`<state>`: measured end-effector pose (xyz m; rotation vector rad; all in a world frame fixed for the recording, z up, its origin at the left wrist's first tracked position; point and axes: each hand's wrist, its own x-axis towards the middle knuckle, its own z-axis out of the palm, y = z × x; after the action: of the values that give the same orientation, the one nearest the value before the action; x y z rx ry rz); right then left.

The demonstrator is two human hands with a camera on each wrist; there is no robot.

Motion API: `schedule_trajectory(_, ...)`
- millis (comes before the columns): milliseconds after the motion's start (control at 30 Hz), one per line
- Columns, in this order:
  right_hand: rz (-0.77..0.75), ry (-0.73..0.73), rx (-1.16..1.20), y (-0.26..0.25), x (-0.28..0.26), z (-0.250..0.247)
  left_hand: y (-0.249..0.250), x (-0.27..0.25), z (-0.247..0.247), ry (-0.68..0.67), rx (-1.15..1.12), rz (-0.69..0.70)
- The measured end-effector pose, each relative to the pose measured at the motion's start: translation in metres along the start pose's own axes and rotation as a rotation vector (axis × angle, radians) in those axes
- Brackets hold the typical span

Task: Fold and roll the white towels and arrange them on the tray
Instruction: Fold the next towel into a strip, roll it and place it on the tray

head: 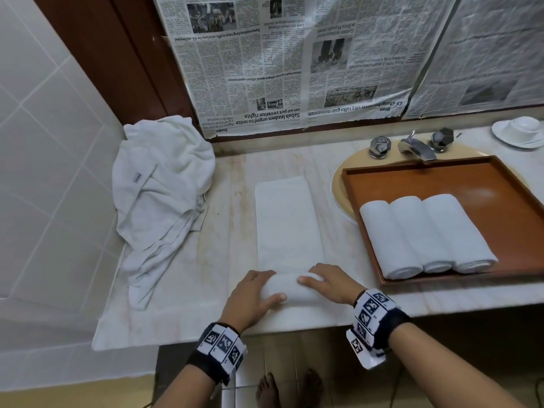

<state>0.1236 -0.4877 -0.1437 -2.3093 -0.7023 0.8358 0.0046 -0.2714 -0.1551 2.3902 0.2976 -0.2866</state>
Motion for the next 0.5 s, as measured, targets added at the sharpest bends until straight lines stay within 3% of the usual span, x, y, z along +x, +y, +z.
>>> schedule_trajectory(100, 0.029, 0.037, 0.033, -0.001, -0.009, 0.004, -0.003, 0.002, -0.007, -0.055, -0.076, -0.035)
schedule_trajectory(200, -0.096, 0.246, -0.359, -0.002, -0.022, 0.014, -0.006, 0.008, -0.008, -0.079, -0.123, -0.084)
schedule_trajectory(300, -0.179, 0.178, -0.531, -0.001, -0.03, 0.022, -0.006, 0.009, -0.004, -0.035, -0.172, -0.135)
schedule_trajectory(400, -0.137, 0.078, -0.468, 0.003, -0.026, 0.022, 0.001, 0.002, 0.003, 0.087, -0.122, -0.132)
schedule_trajectory(500, -0.093, 0.046, -0.163, 0.005, -0.016, 0.011, 0.002, -0.011, 0.008, 0.111, -0.123, -0.015)
